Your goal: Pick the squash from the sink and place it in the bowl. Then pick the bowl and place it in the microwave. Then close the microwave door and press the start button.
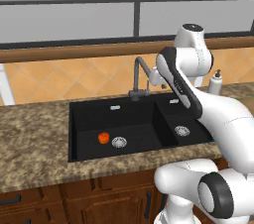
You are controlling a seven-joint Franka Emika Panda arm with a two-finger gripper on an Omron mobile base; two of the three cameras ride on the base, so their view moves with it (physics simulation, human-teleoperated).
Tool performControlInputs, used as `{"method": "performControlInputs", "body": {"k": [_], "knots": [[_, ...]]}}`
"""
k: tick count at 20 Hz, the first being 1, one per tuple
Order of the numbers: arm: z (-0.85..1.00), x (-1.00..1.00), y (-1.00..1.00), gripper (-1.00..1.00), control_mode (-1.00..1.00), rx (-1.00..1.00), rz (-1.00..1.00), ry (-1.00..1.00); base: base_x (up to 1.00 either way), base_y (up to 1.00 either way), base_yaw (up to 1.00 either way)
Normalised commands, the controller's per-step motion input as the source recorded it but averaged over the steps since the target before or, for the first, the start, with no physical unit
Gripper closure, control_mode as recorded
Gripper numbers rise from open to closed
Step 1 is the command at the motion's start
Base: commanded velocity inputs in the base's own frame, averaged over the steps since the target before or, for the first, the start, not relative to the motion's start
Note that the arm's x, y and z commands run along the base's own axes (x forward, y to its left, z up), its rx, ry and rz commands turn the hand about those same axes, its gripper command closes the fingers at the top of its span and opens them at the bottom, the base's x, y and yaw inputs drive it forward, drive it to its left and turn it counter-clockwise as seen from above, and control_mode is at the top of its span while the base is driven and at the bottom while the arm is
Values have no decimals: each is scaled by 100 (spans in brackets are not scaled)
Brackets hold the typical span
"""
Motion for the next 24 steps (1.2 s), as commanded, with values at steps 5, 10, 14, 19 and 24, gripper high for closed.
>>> {"method": "performControlInputs", "body": {"k": [5,10,14,19,24], "knots": [[0,-41,0,-100,-100,0,0,-7,0,0,0],[-20,-62,33,-100,-100,0,0,0,0,0,0],[-46,-13,80,-100,-100,0,0,0,0,0,0],[-55,15,94,-100,-100,0,0,1,0,0,0],[-59,40,76,-100,-100,0,0,9,0,0,0]]}}
